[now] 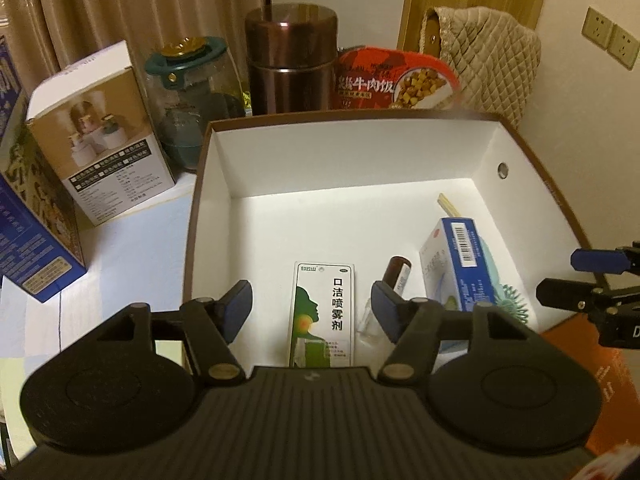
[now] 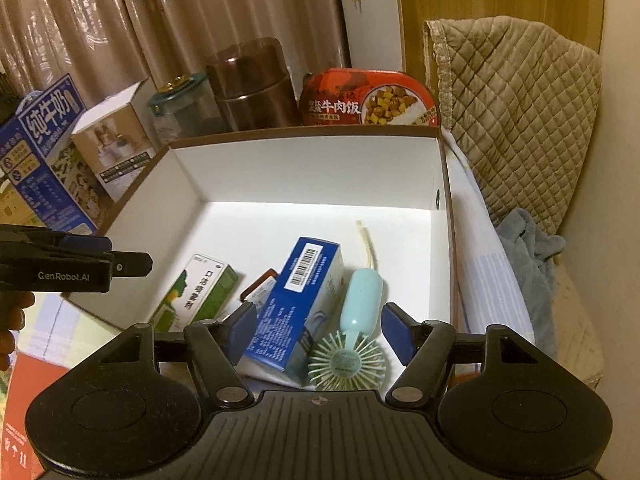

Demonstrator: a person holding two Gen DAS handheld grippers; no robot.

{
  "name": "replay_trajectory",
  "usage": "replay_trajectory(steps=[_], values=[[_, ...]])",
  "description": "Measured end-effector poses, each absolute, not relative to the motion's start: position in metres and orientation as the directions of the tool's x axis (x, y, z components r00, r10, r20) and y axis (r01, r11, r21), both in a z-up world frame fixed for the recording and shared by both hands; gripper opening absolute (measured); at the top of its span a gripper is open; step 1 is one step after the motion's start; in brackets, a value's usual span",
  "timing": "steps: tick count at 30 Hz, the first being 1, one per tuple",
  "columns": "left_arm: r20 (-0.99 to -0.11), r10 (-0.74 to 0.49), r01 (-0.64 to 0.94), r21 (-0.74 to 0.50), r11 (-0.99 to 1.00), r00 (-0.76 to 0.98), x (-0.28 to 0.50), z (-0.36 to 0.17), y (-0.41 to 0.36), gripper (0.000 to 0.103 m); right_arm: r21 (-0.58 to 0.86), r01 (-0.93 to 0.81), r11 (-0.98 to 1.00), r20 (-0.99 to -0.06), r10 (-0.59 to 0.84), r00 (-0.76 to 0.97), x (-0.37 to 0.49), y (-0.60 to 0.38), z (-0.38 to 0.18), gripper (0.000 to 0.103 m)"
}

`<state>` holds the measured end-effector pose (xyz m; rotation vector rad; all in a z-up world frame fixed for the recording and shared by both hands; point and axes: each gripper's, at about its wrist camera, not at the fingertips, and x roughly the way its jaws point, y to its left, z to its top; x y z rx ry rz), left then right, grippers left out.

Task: Organize rigid objects
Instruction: 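Lower and release the spray box with the left tool while the right tool releases the fan, then move both tools back to the mat and grasp the clear plastic tray with the left tool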

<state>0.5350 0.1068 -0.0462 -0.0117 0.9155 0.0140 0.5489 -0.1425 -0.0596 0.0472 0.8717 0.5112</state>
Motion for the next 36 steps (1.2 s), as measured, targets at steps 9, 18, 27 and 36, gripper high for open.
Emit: replay_trajectory(steps=[9, 18, 27, 36], values=[[-0.766, -0.012, -0.029, -0.04, 0.999, 0.642, 0.484, -0.021, 0.109, 0.062, 0.293, -0.416, 0.861, -0.692, 0.491, 0.529, 0.51, -0.155, -0.041, 0.066], [-0.754, -0.043, -0.032, -0.085, 0.996, 0.655, 0.418, -0.015, 0.112, 0.062, 0.306, -0.438, 0.845, -0.69, 0.514, 0.51, 0.453, -0.158, -0.039, 0.066], [-0.763, -0.059, -0.017, -0.092, 0.996, 0.644, 0.354, -0.022, 0.112, 0.062, 0.335, -0.433, 0.837, -0.699, 0.529, 0.481, 0.399, -0.154, -0.042, 0.066], [-0.789, -0.09, 0.015, -0.102, 0.995, 0.608, 0.297, -0.04, 0.112, 0.062, 0.358, -0.399, 0.844, -0.715, 0.523, 0.464, 0.351, -0.15, -0.05, 0.066]])
